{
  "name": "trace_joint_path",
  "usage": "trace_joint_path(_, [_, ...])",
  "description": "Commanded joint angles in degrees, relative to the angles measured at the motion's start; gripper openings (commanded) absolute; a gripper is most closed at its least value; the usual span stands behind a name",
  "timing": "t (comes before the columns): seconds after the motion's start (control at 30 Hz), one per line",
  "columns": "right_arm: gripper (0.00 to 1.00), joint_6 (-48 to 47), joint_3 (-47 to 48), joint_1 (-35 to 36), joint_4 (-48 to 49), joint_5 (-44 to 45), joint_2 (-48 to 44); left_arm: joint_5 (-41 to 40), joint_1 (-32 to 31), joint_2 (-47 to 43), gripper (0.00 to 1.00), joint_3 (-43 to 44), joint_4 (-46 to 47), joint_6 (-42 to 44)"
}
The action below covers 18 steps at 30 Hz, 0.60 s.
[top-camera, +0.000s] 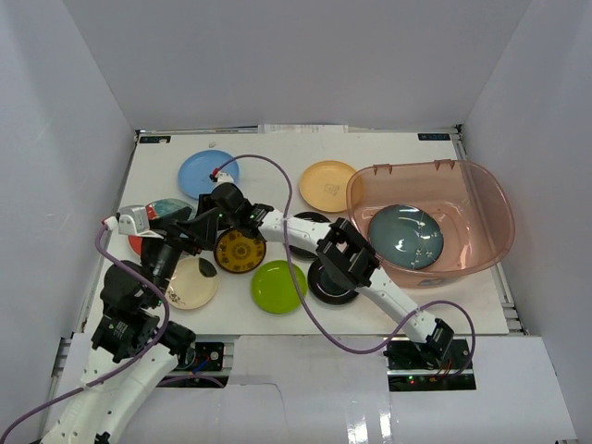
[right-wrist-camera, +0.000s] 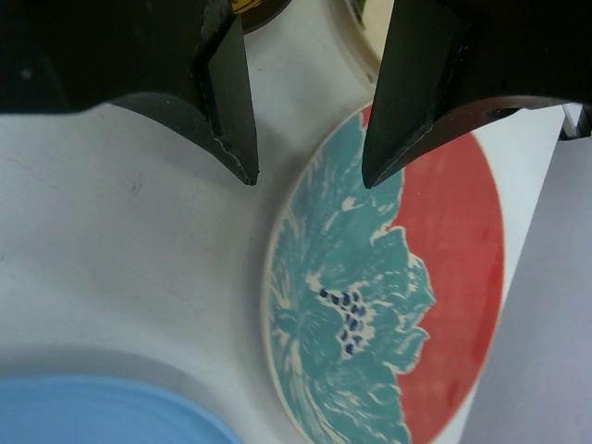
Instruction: Place the plates into the plastic bin on the countertop
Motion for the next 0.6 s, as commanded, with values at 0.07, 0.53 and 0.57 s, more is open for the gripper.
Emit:
trace_joint_path(0.07, [0.55,6.98,1.40,-0.18,2.45,-1.51,3.11,1.29,-0.27,-1.44,0.98,-2.15,2.79,-0.13])
trace_joint_path(0.53, [0.48,18.94,4.74,-0.18,11.50,-6.26,11.20,1.21,-1.23,-3.29,0.98,-2.42,2.44,0.05])
trace_joint_path(0.57, [0.48,19.29,5.00,-0.09,11.77,-6.26,11.73,1.21,-1.23,-3.38,0.98,-2.51,2.44,-0.04])
